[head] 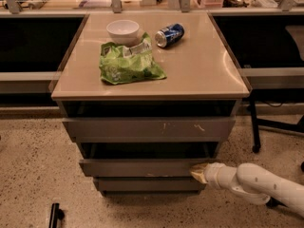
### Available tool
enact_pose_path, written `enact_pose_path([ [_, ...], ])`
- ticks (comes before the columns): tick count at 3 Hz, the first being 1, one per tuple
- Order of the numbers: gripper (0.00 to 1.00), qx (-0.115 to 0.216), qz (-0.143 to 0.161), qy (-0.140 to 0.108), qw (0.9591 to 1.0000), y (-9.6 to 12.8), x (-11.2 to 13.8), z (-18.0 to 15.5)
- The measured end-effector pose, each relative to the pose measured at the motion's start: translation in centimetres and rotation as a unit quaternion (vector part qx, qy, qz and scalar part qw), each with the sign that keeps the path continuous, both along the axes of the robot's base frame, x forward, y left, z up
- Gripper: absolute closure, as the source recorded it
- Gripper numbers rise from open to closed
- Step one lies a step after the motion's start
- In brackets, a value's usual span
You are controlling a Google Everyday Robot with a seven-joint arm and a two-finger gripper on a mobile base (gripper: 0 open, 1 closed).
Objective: Close middle drawer
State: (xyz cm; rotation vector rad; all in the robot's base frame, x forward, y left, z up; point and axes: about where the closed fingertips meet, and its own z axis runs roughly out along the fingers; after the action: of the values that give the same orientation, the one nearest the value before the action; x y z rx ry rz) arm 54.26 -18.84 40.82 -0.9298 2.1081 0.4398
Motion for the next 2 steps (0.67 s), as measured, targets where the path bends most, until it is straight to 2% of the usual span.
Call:
enact_pose_path([
  [1, 1.00, -0.010, -0.018, -0.005, 0.9998, -0.3, 1.1, -0.7],
  [2, 1.00, -0.023, -0.036, -0.019, 0.9989, -0.5, 2.6, -0.5],
])
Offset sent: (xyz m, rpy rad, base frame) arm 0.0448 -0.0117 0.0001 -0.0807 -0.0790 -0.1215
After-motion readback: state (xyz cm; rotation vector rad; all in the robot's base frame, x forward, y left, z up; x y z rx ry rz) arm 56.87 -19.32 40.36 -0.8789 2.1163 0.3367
